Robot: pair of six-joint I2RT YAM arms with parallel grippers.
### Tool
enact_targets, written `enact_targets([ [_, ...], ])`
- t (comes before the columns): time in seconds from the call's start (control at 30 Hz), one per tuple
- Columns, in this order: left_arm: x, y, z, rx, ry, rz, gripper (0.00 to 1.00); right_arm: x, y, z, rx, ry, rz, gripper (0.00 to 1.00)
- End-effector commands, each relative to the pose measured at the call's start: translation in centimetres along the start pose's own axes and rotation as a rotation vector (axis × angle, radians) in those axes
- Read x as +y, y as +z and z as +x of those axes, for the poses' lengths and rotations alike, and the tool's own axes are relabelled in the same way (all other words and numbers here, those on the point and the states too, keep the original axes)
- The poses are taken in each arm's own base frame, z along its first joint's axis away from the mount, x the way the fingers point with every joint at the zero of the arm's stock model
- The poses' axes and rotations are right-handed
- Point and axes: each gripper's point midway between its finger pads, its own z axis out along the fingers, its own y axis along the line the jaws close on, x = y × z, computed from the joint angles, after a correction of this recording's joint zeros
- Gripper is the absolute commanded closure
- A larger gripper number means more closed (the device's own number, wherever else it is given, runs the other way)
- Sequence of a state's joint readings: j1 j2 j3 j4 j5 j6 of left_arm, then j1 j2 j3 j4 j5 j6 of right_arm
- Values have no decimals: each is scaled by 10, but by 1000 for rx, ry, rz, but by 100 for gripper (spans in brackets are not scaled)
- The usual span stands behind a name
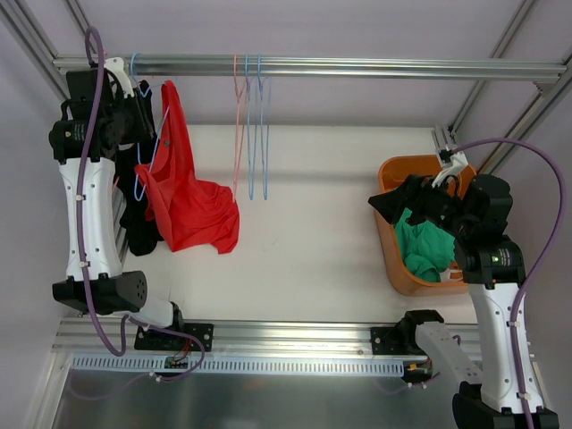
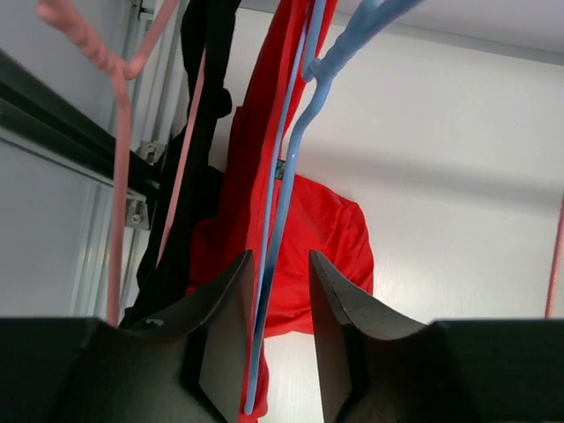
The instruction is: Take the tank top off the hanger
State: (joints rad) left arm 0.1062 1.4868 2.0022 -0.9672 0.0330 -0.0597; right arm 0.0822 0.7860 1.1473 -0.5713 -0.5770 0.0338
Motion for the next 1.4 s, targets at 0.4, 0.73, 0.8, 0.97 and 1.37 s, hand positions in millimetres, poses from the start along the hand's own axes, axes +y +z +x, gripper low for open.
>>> enact_targets([
  [0.4, -44, -38, -41, -146, 6, 237, 100, 15, -1, -11, -45, -42, -65, 14],
  [0.73, -80, -76, -40, -186, -2, 417, 100, 19, -2, -12, -50, -50, -82, 14],
  [0.8, -82, -74, -21, -145, -12, 423, 100, 22, -3, -12, -47, -51, -99, 14],
  [0.97, -86, -109, 28, -131, -28, 454, 100, 34, -1, -11, -36, -47, -173, 14],
  [1.37, -120, -165, 199, 83, -99, 807, 100, 61, 24, 43, 104, -99, -348, 14],
])
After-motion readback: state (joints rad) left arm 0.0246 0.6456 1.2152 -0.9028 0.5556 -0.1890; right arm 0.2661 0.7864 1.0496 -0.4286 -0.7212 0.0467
